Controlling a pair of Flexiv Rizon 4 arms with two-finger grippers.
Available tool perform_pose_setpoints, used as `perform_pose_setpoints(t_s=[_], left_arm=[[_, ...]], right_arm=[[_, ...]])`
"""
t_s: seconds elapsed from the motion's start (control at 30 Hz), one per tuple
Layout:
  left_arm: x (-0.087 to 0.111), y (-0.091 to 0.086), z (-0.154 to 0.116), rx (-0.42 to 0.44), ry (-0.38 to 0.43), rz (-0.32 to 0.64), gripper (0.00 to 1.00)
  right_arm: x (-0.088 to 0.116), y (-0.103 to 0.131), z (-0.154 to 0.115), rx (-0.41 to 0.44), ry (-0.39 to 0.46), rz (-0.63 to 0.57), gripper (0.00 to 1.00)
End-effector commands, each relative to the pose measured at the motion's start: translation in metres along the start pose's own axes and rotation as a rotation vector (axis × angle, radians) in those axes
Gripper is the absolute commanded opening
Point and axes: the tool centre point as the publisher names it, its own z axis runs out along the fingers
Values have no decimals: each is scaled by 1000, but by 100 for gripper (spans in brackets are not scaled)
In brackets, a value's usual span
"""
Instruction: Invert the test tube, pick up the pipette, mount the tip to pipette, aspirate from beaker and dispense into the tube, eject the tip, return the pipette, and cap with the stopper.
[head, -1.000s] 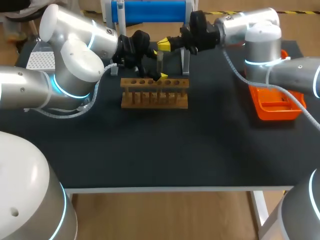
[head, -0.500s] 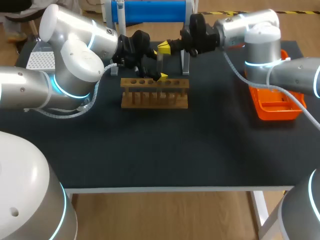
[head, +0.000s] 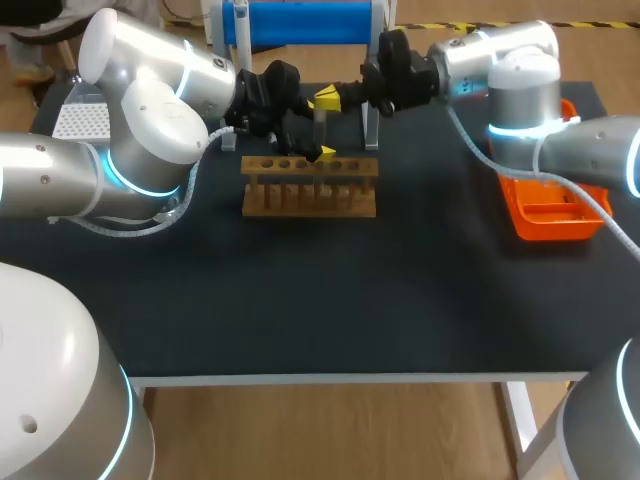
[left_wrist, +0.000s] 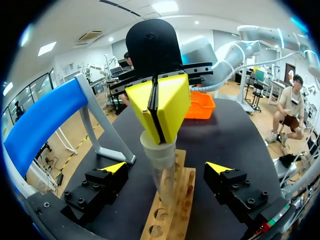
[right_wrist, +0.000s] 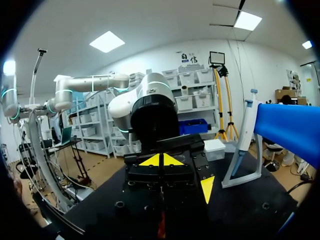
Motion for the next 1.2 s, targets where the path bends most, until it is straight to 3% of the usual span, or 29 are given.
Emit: perform_pose_setpoints(t_s=[0.03,0.23,0.43,0.57,0.6,0.63,0.67,0.9,1.2], left_arm=[[0,0,0,-2,2,0,100],[0,0,0,-2,2,0,100],[0,0,0,-2,2,0,100],[0,0,0,-2,2,0,100],[0,0,0,-2,2,0,100],[0,0,0,-2,2,0,100],[0,0,0,-2,2,0,100],[0,0,0,-2,2,0,100],[0,0,0,-2,2,0,100]], right_arm=[[-2,-10,1,4,0,5,0],[-2,-8,-1,-4,-4,11,0],[-2,17,-8,-65,-18,-13,0],[3,28,-15,-64,-22,-41,0],[4,30,-17,-53,-27,-56,18],[5,31,-19,-42,-34,-70,49],[6,33,-21,-29,-39,-82,100],[13,36,-43,79,-134,-160,100],[28,20,-79,200,-256,-184,100]])
